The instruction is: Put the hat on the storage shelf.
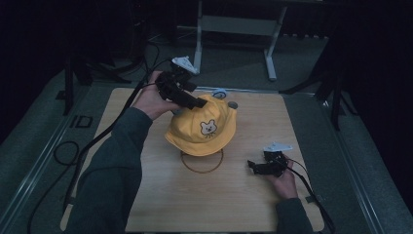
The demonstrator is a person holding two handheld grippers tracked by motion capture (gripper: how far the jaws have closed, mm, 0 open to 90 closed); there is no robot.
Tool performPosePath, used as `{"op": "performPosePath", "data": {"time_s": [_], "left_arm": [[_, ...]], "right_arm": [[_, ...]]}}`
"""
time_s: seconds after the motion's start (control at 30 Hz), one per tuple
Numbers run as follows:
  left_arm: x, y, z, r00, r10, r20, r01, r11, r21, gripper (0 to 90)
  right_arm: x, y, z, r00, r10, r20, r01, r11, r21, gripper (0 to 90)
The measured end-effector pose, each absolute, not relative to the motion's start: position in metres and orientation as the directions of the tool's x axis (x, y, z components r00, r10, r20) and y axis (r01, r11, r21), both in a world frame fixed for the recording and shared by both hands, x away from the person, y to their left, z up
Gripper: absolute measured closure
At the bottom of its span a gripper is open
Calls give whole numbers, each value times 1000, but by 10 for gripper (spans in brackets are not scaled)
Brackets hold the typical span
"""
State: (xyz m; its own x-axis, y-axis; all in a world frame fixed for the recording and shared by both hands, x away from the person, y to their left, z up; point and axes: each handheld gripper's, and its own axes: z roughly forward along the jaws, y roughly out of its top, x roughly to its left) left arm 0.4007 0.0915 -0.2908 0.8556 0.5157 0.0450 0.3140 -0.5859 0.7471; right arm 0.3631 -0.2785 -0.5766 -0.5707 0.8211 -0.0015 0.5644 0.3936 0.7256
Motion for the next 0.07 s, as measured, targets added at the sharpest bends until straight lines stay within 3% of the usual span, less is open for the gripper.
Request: {"op": "performPosePath", "data": {"time_s": [0.07], "left_arm": [[399, 98, -287, 851, 523, 38, 313, -564, 764, 284]], "right_arm": [[363, -279, -577, -571, 821, -2, 564, 394, 725, 138]]}}
